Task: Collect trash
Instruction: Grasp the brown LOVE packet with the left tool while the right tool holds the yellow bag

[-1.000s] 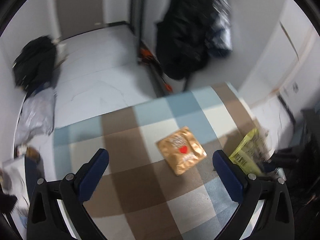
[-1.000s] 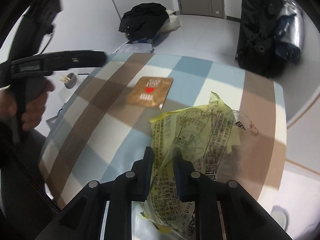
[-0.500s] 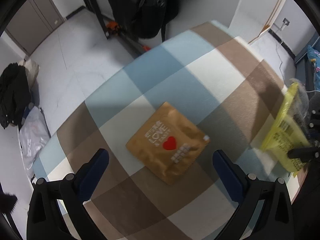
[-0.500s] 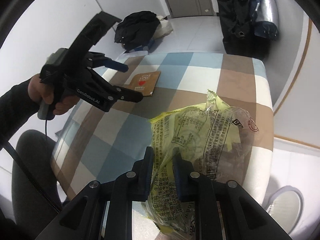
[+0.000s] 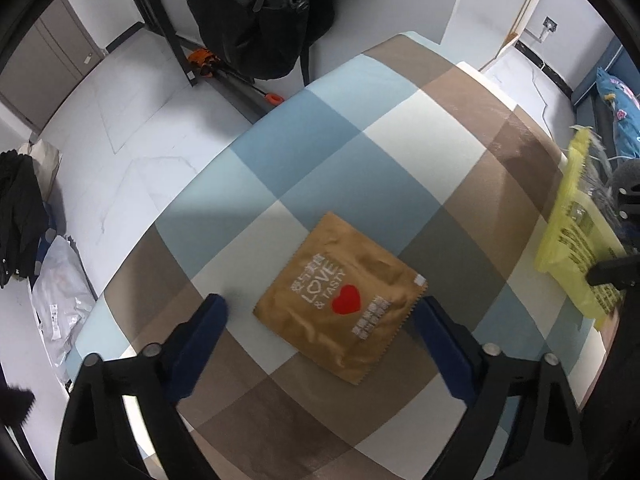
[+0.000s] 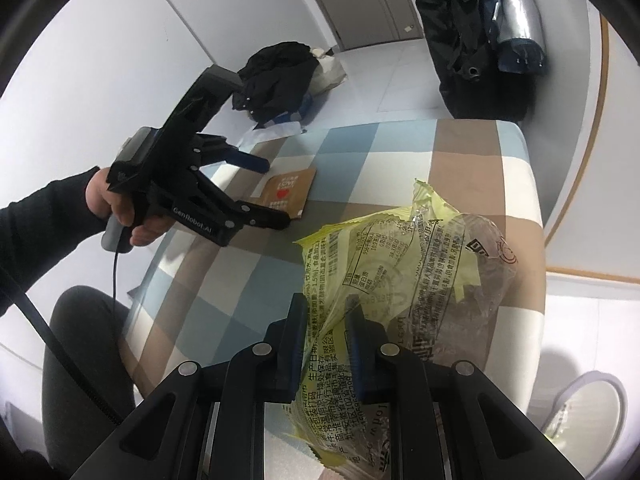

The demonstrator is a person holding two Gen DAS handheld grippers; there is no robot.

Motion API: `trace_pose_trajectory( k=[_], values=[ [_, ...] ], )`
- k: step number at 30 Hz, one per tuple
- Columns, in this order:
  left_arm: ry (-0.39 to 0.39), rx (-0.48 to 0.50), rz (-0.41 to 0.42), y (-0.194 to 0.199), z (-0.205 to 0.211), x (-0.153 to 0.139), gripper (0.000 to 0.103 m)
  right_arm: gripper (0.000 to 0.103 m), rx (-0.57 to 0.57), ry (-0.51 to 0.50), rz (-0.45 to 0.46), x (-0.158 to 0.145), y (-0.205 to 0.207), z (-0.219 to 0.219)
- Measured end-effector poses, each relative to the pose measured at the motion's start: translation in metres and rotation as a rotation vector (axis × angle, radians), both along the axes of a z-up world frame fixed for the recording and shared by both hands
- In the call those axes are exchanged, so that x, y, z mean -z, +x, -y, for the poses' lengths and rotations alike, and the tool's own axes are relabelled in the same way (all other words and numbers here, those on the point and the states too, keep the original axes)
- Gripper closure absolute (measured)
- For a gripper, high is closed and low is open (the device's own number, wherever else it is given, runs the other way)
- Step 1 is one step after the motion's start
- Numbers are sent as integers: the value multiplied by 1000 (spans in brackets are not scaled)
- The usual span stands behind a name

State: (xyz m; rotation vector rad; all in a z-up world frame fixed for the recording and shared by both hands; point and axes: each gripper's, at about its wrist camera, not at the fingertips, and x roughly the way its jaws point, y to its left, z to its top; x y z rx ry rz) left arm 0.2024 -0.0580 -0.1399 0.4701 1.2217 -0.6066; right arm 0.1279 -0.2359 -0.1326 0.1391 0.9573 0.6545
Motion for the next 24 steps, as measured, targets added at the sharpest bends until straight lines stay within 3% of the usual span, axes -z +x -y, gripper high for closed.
trace_pose_trajectory(
  k=[5, 9, 11, 14, 16, 24],
  values=[
    [-9, 18, 3, -12, 6, -4, 38, 85, 15, -3, -13, 3, 2, 1],
    [-10, 9, 8, -20, 7, -5, 49, 85, 19, -1, -2, 0, 0, 2],
    [-16, -11, 2, -18, 2, -1, 51, 85, 21, 3, 3, -1, -1, 2],
    [-40, -61, -4, -16, -2, -3, 68, 85, 26, 1, 6, -1, -2, 2],
    [-54, -94, -18, -16, -5, -2, 70, 85, 31, 3, 6, 0, -2, 2],
    [-133, -229, 27, -30, -14, -11, 93, 85, 43, 0, 17, -3, -5, 3]
  ],
)
